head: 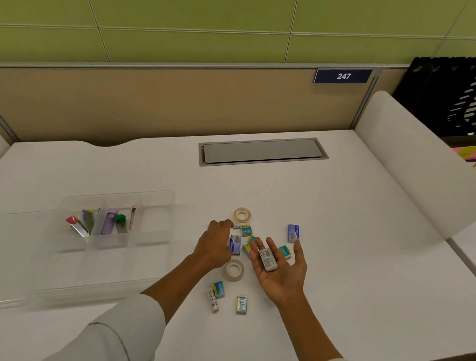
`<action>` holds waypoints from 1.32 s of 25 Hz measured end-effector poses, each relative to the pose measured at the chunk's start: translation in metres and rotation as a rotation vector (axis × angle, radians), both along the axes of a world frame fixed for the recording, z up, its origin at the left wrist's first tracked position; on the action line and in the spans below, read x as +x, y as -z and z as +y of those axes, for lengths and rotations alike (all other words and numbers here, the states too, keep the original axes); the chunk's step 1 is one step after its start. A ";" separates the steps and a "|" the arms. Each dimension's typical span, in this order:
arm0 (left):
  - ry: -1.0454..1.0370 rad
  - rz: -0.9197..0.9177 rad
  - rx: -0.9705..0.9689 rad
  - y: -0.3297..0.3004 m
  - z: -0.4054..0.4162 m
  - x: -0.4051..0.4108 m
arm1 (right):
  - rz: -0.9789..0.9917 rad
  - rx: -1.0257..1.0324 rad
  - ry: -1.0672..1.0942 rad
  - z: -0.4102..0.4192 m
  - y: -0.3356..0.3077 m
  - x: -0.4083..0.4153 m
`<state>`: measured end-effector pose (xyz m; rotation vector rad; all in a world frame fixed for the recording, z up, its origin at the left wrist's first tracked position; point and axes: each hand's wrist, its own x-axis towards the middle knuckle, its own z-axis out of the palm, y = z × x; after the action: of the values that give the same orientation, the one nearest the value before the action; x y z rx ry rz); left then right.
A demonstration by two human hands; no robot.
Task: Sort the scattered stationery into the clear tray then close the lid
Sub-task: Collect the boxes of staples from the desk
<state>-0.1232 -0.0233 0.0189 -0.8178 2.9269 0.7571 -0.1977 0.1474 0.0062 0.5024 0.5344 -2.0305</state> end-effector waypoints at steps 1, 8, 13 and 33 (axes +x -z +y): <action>0.025 -0.039 -0.038 0.006 0.003 -0.001 | -0.005 -0.004 0.002 0.004 0.000 0.000; 0.119 -0.145 -0.181 0.017 0.009 -0.021 | -0.013 0.004 0.008 0.027 0.003 -0.006; 0.175 -0.011 -0.307 0.004 0.006 -0.028 | 0.011 0.002 -0.007 0.035 0.006 -0.013; 0.254 0.340 -0.043 -0.020 0.050 -0.088 | 0.002 -0.041 0.061 0.060 0.012 -0.060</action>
<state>-0.2108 0.0269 0.0390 -0.3311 3.2631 0.8897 -0.2578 0.2073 -0.0061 0.4974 0.4835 -2.0964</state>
